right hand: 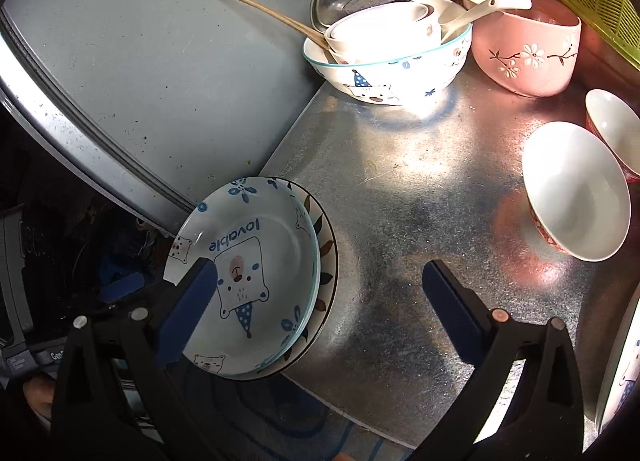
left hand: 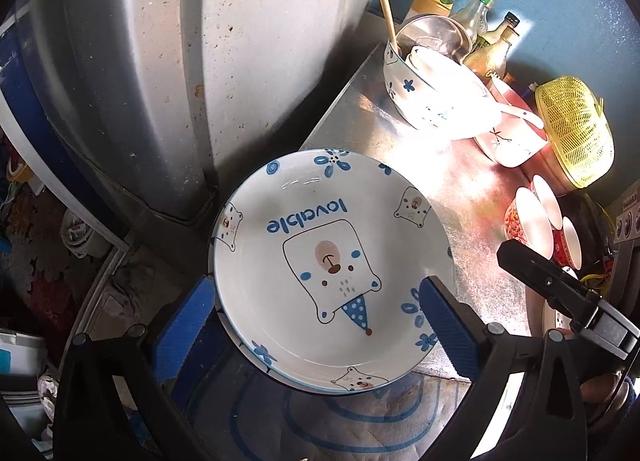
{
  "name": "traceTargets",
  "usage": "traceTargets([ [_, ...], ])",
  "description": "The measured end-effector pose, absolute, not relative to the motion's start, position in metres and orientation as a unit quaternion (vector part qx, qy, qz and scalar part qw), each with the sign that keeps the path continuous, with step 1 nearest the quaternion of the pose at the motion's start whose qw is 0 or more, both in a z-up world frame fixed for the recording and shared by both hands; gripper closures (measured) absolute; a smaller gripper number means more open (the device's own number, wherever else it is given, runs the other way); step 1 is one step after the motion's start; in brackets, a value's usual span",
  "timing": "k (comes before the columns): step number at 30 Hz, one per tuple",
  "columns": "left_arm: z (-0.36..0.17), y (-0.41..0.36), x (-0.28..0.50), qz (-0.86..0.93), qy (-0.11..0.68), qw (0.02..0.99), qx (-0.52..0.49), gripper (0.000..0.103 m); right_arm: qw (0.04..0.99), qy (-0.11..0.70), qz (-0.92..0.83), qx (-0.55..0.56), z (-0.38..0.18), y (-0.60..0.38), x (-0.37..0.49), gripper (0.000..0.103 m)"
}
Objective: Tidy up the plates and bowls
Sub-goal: 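Withdraw the left tool from the plate stack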
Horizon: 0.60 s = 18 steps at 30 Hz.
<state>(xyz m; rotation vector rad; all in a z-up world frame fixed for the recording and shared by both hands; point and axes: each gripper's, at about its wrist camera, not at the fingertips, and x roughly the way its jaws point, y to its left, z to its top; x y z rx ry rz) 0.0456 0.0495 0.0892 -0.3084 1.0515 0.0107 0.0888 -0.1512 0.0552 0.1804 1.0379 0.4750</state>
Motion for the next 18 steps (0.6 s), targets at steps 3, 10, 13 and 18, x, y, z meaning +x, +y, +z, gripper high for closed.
traceTargets([
  [3, 0.093, 0.041, 0.046, -0.004, 0.498, 0.855, -0.143, 0.001, 0.84, 0.489, 0.216, 0.092, 0.061, -0.162, 0.086, 0.0],
  [10, 0.099, 0.017, 0.043, -0.023, 0.496, 0.858, -0.132, 0.001, 0.846, 0.482, 0.203, 0.104, 0.068, -0.185, 0.074, 0.0],
  [13, 0.101, 0.007, 0.041, -0.032, 0.495, 0.858, -0.128, 0.001, 0.848, 0.479, 0.197, 0.109, 0.071, -0.196, 0.067, 0.0],
  [18, 0.104, -0.013, 0.04, -0.048, 0.495, 0.859, -0.12, 0.001, 0.852, 0.476, 0.183, 0.118, 0.074, -0.219, 0.056, 0.0],
])
